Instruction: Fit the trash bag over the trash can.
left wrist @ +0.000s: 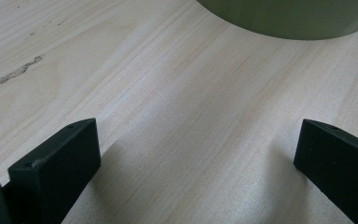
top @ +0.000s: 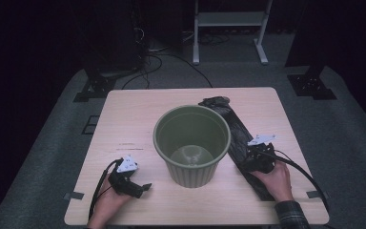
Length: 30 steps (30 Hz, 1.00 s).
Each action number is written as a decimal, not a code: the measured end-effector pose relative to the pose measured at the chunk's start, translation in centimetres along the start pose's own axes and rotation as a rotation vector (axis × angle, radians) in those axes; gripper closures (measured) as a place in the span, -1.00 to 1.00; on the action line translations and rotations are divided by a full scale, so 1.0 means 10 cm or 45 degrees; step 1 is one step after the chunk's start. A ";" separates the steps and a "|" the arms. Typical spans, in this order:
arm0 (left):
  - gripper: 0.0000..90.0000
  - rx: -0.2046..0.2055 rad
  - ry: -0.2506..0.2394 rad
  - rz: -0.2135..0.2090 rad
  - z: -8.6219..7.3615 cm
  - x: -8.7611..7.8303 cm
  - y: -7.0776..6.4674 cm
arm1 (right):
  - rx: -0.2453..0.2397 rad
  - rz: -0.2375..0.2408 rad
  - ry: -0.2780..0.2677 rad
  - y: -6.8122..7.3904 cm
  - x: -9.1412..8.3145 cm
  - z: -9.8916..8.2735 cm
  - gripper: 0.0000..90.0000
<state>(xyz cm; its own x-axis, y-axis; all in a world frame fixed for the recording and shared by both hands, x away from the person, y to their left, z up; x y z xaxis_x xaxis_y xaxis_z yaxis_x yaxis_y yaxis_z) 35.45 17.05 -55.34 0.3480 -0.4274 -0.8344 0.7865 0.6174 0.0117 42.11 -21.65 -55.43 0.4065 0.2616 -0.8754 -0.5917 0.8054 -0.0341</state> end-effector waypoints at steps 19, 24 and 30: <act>-1.00 0.000 0.000 0.000 0.00 0.00 0.00 | 0.006 0.071 -0.057 -0.06 -0.17 -0.13 0.31; -1.00 0.001 0.001 0.000 0.00 0.00 0.00 | 0.017 0.091 -0.062 -0.10 -0.20 -0.19 0.65; -1.00 0.000 0.000 0.000 0.00 0.00 0.00 | 0.015 0.108 -0.057 -0.14 -0.23 -0.24 0.96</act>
<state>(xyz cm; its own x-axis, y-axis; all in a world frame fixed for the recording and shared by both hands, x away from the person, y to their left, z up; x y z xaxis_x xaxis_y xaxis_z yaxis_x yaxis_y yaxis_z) 35.45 17.05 -55.34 0.3477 -0.4274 -0.8345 0.7868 0.6171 0.0118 40.31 -24.64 -54.55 0.3865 0.3524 -0.8523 -0.6173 0.7854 0.0448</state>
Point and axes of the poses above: each handheld gripper's, and its own axes: x roughly forward along the jaws, z roughly out of its top, y roughly to its left, the point moved 10 cm from there along x, roughly forward along the jaws, and after that the axes turned 12 degrees about y, right-handed, at the moved point
